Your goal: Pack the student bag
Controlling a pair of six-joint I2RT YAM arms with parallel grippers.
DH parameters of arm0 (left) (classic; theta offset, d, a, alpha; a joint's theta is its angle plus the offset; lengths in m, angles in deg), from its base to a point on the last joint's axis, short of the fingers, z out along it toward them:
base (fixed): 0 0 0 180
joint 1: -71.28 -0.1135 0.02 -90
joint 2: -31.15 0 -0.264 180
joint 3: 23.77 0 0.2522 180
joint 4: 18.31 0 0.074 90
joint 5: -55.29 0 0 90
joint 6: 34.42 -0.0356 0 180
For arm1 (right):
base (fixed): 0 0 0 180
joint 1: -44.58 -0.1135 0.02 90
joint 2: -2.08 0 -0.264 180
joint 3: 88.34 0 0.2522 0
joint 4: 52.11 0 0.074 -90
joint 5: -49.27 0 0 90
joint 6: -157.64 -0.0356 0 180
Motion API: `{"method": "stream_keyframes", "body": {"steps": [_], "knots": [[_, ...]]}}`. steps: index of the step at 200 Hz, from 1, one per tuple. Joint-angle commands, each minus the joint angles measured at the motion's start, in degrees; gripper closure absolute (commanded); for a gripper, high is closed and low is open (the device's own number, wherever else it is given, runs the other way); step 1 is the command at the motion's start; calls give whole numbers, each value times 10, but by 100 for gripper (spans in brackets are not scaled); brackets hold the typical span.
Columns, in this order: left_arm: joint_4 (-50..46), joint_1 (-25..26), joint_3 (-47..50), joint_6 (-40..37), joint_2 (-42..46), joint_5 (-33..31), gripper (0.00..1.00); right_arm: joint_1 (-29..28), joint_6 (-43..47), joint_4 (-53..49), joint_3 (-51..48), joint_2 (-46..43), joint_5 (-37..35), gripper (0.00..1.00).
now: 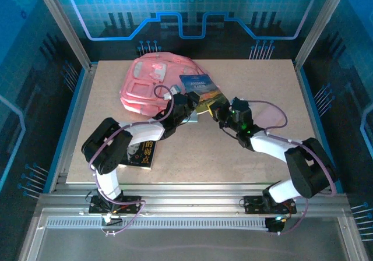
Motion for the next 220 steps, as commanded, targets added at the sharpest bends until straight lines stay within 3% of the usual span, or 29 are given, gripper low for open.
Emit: {"method": "stream_keyframes", "body": {"steps": [1,21,54,75,97,121,179,220], "knots": [[23,-2,-9,-30,26,55,44,31,66,-28,25,-33,-11,100],[-40,-22,-33,-78,25,109,24,79,117,-77,35,-57,13,100],[-174,-70,-108,-192,-8,168,22,171,251,-219,95,-81,91,100],[-319,-88,-221,-300,-53,175,23,217,315,-281,123,-85,132,100],[-488,-89,-369,-412,-128,152,22,254,352,-307,132,-82,171,100],[-611,-89,-495,-471,-218,83,22,275,395,-327,157,-71,209,100],[-739,-89,-668,-532,-362,-2,18,283,441,-355,187,-54,237,100],[-785,-94,-686,-545,-405,-30,23,285,450,-375,193,-46,243,100]]}}
